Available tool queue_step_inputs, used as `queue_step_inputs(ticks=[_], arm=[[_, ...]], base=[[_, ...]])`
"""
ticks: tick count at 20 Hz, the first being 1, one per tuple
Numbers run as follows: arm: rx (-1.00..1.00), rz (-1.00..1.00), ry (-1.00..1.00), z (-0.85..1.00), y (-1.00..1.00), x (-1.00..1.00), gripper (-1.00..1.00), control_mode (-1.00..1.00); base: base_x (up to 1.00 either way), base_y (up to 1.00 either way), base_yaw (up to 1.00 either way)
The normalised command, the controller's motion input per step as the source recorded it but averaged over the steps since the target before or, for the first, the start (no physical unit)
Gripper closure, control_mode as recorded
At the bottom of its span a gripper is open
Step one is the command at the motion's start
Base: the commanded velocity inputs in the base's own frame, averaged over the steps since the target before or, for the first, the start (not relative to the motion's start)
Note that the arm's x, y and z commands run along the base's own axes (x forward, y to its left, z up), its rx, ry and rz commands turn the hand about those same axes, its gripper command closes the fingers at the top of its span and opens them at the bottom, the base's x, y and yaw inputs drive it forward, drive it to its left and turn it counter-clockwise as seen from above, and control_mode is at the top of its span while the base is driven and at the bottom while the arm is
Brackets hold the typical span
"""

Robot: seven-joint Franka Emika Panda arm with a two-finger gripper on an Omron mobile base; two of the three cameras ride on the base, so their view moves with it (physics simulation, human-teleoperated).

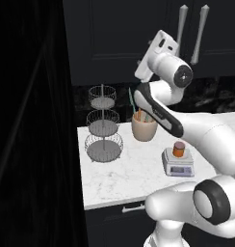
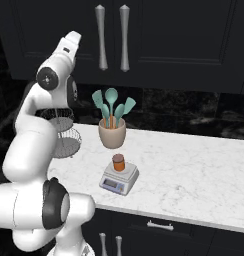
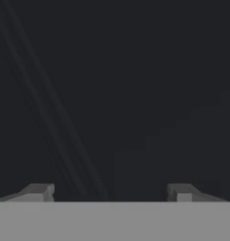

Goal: Pick the jam and place it on the digital scale for weighing, and close the cabinet.

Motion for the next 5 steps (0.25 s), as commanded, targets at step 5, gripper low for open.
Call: queue_step_inputs(ticks=[5], arm=[[0.04, 0.03, -0.01, -0.17, -0.40, 0.01, -1.00, -1.00]], base=[[0.00, 0.00, 0.00]])
